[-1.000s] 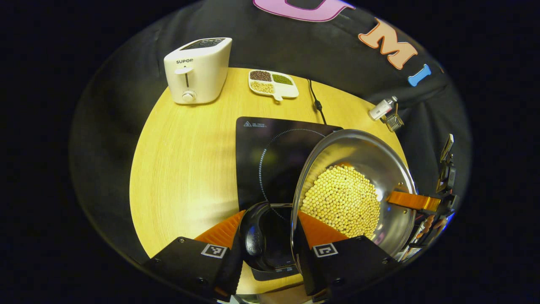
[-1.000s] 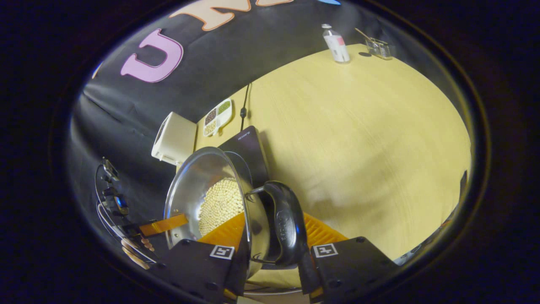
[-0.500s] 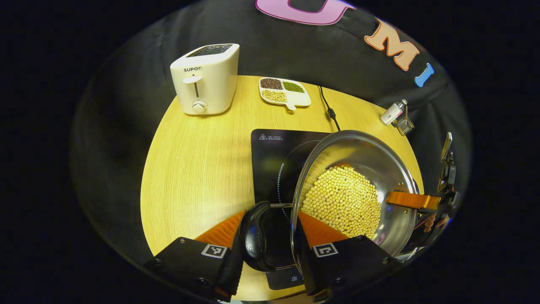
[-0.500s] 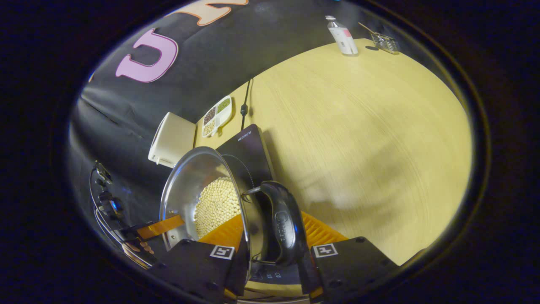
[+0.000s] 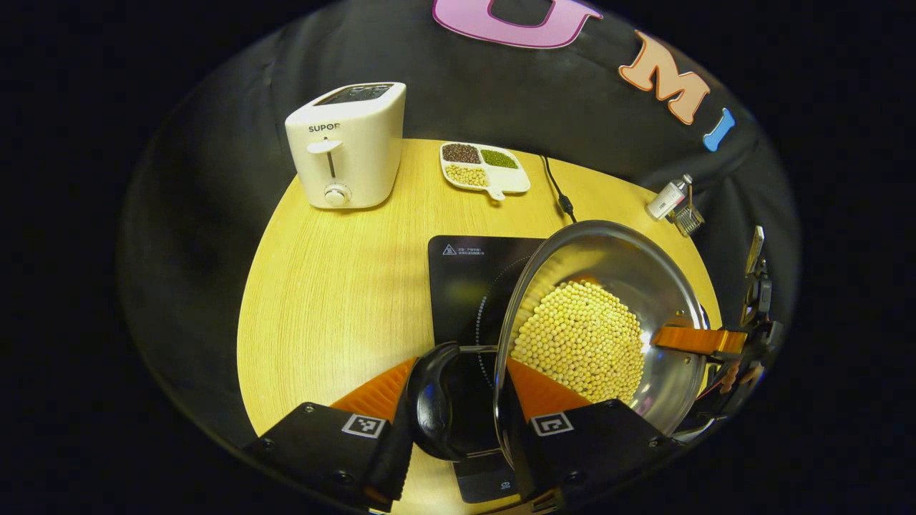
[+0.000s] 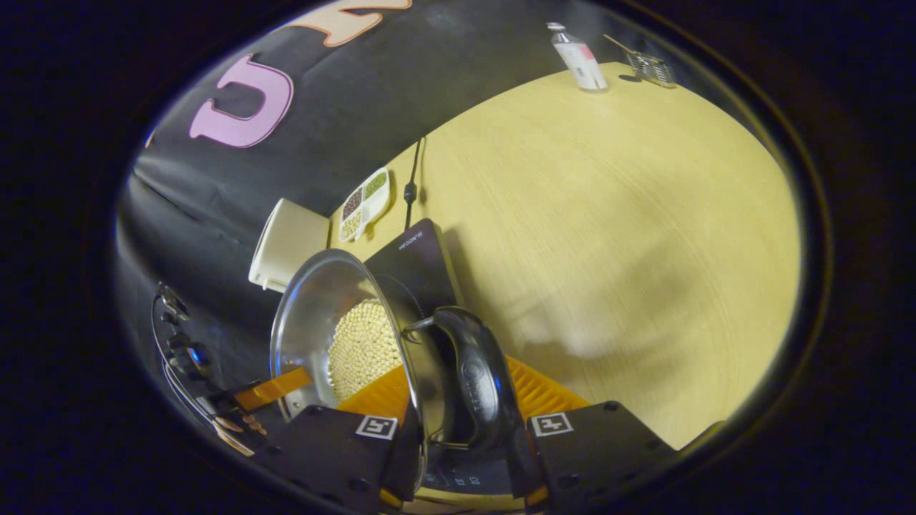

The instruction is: First push the handle of the pot to place it horizontally, then grasp the pot with both hands and set it on the induction cooktop.

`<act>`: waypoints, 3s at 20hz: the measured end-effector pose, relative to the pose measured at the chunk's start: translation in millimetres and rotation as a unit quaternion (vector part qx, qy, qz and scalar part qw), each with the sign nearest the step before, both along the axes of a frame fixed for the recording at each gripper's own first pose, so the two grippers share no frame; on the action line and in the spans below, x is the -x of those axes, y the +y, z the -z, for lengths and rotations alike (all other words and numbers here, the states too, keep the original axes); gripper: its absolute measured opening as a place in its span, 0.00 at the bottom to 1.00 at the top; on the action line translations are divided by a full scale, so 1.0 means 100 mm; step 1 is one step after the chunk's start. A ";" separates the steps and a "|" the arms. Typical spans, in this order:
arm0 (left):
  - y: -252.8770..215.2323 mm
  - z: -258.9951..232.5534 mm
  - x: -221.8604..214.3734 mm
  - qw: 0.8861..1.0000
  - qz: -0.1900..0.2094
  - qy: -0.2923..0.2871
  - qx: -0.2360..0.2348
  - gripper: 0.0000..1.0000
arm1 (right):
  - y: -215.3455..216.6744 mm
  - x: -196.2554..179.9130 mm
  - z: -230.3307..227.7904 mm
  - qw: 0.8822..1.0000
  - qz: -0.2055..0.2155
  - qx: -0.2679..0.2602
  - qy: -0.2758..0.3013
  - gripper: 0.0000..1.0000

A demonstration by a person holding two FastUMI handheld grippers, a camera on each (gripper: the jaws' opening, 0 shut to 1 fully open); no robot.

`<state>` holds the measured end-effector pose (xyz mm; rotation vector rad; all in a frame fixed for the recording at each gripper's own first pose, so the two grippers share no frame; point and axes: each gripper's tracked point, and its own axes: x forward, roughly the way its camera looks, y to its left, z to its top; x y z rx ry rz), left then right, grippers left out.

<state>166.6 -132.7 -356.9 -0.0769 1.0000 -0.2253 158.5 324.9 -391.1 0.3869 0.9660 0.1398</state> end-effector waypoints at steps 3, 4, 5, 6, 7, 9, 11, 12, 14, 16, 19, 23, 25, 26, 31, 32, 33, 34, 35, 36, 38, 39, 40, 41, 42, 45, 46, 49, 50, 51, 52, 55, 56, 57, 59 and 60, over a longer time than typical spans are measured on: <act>0.00 0.02 0.02 1.000 0.001 -0.004 -0.002 0.59 | 0.02 -0.04 0.00 1.000 0.002 -0.004 -0.002 0.53; -0.01 0.02 0.01 1.000 0.001 -0.005 -0.002 0.60 | 0.03 -0.05 0.00 1.000 0.001 -0.006 -0.002 0.53; -0.02 0.03 0.04 1.000 0.000 -0.004 -0.003 0.60 | 0.04 -0.06 0.00 1.000 0.001 -0.008 -0.003 0.53; -0.02 0.03 0.04 1.000 -0.002 -0.004 -0.004 0.61 | 0.05 -0.07 0.01 1.000 0.000 -0.011 -0.003 0.53; -0.02 0.03 0.06 1.000 -0.002 -0.004 -0.004 0.61 | 0.06 -0.07 0.02 1.000 -0.002 -0.014 -0.003 0.53; -0.03 0.04 0.06 1.000 -0.004 -0.005 -0.002 0.63 | 0.07 -0.07 0.02 1.000 -0.002 -0.022 -0.001 0.53; -0.03 0.05 0.07 1.000 -0.002 -0.004 0.000 0.63 | 0.08 -0.07 0.03 1.000 -0.003 -0.025 0.000 0.53; -0.03 0.05 0.06 1.000 -0.002 -0.004 0.000 0.63 | 0.08 -0.08 0.02 1.000 -0.003 -0.025 0.000 0.53; -0.04 0.10 0.07 1.000 -0.005 0.002 0.002 0.65 | 0.13 -0.07 0.11 1.000 -0.002 -0.027 0.006 0.53; -0.05 0.12 0.07 1.000 -0.009 0.009 0.007 0.65 | 0.14 -0.02 0.15 1.000 -0.001 -0.021 0.017 0.46; -0.08 0.20 0.09 1.000 -0.017 0.019 0.016 0.67 | 0.11 0.02 0.20 1.000 -0.002 -0.013 0.026 0.49; -0.13 0.31 0.19 0.998 -0.036 0.030 0.043 0.75 | 0.04 0.03 0.16 1.000 -0.013 0.000 0.010 0.83; -0.06 0.30 0.19 0.998 -0.052 0.021 0.041 0.81 | 0.01 -0.02 0.09 1.000 -0.009 0.006 -0.009 0.98; -0.04 0.30 0.17 0.997 -0.060 0.016 0.040 0.89 | 0.01 -0.04 0.02 1.000 -0.006 0.003 -0.022 0.98; 0.00 0.07 0.08 0.997 -0.060 -0.043 0.027 0.95 | -0.11 -0.12 -0.32 0.997 0.017 0.005 -0.079 0.93; -0.01 0.00 0.04 0.996 -0.056 -0.060 0.026 0.95 | -0.14 -0.13 -0.38 0.996 0.020 0.007 -0.089 0.93; -0.02 -0.07 0.04 0.995 -0.051 -0.077 0.025 0.96 | -0.16 -0.13 -0.46 0.995 0.022 0.005 -0.099 0.93; -0.03 -0.14 0.01 0.994 -0.049 -0.094 0.019 0.98 | -0.17 -0.13 -0.55 0.994 0.023 0.002 -0.109 0.93; -0.02 -0.21 0.01 0.993 -0.052 -0.106 0.009 0.98 | -0.17 -0.11 -0.65 0.993 0.022 -0.003 -0.119 0.93; 0.01 -0.28 -0.01 0.991 -0.056 -0.118 -0.002 0.98 | -0.19 -0.09 -0.73 0.992 0.022 -0.004 -0.127 0.93; 0.08 -0.47 -0.04 0.986 -0.067 -0.150 -0.026 0.98 | -0.27 -0.05 -0.89 0.989 0.022 0.001 -0.148 0.93; 0.10 -0.57 -0.04 0.983 -0.071 -0.167 -0.037 0.98 | -0.30 -0.01 -0.97 0.987 0.021 0.005 -0.158 0.93; 0.13 -0.70 -0.04 0.979 -0.075 -0.185 -0.050 0.97 | -0.34 0.02 -1.06 0.986 0.019 0.007 -0.168 0.93; 0.15 -0.83 -0.02 0.975 -0.074 -0.202 -0.062 0.97 | -0.38 0.06 -1.16 0.984 0.017 0.011 -0.177 0.93; 0.14 -0.95 0.00 0.971 -0.073 -0.217 -0.072 0.97 | -0.43 0.09 -1.25 0.982 0.015 0.014 -0.188 0.93; 0.02 -1.30 0.11 0.960 -0.071 -0.255 -0.094 0.97 | -0.57 0.15 -1.56 0.975 0.010 0.011 -0.222 0.93; -0.07 -1.44 0.15 0.955 -0.075 -0.269 -0.095 0.97 | -0.63 0.17 -1.67 0.973 0.006 0.008 -0.231 0.93; -0.44 -1.79 0.30 0.944 -0.089 -0.305 -0.092 0.96 | -0.91 0.25 -1.97 0.966 -0.011 0.018 -0.259 1.00; -0.58 -1.91 0.36 0.940 -0.093 -0.316 -0.091 0.96 | -1.02 0.26 -2.07 0.963 -0.018 0.026 -0.268 1.00; -0.75 -2.03 0.43 0.936 -0.096 -0.326 -0.090 0.96 | -1.07 0.39 -2.08 0.960 -0.025 0.032 -0.278 1.00; -0.93 -2.13 0.48 0.933 -0.099 -0.335 -0.087 0.96 | -1.17 0.42 -2.19 0.956 -0.032 0.034 -0.290 1.00; -1.50 -2.40 0.68 0.923 -0.102 -0.362 -0.079 0.96 | -1.54 0.52 -2.51 0.943 -0.049 0.046 -0.327 0.92; -1.70 -2.46 0.74 0.922 -0.101 -0.368 -0.071 0.96 | -1.69 0.54 -2.60 0.937 -0.054 0.061 -0.340 0.92; -1.87 -2.52 0.81 0.920 -0.100 -0.374 -0.063 0.96 | -1.84 0.56 -2.70 0.930 -0.055 0.076 -0.356 0.92; -2.16 -2.64 0.92 0.915 -0.099 -0.388 -0.055 0.96 | -2.07 0.66 -2.92 0.922 -0.064 0.084 -0.373 0.92; -2.29 -2.70 0.95 0.913 -0.099 -0.391 -0.058 0.96 | -2.16 0.72 -3.03 0.918 -0.069 0.083 -0.381 0.92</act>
